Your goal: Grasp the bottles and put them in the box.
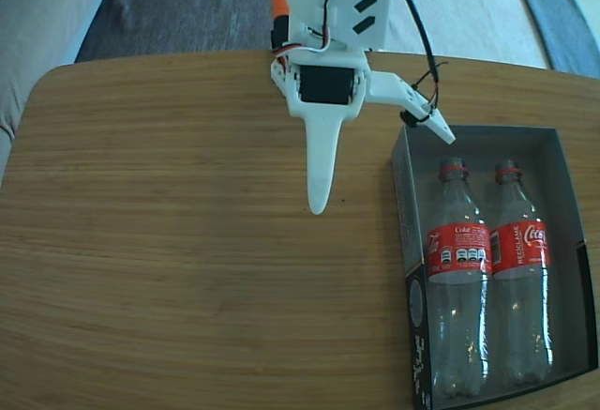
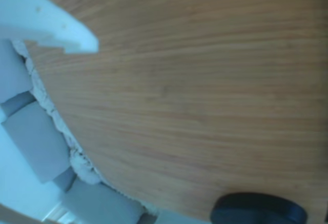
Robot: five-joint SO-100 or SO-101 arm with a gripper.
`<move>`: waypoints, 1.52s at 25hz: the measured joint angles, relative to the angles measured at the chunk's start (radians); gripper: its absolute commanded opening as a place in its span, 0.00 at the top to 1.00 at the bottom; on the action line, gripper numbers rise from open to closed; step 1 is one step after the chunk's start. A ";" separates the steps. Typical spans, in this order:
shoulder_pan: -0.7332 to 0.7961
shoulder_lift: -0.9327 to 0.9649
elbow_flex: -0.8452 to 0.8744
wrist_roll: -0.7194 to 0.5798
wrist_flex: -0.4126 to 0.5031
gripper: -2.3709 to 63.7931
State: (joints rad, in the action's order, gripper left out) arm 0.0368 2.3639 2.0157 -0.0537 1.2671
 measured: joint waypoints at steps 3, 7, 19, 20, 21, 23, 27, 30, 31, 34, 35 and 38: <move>0.000 0.075 0.103 0.000 -0.055 0.28; 0.002 0.133 0.222 0.000 -0.106 0.28; 0.002 0.330 0.379 0.101 -0.121 0.29; 0.002 0.353 0.396 0.101 -0.121 0.29; 0.002 0.374 0.414 0.101 -0.121 0.29; 0.002 0.417 0.471 0.101 -0.121 0.29; 0.002 0.492 0.541 0.101 -0.118 0.29; 0.002 0.518 0.577 0.101 -0.118 0.30; 0.002 0.523 0.594 0.101 -0.118 0.31; 0.002 0.525 0.615 0.101 -0.118 0.51; 0.002 0.525 0.617 0.101 -0.118 0.60; 0.002 0.525 0.627 0.101 -0.118 0.87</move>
State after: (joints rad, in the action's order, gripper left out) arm 0.0383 2.8885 2.6430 0.0476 1.1490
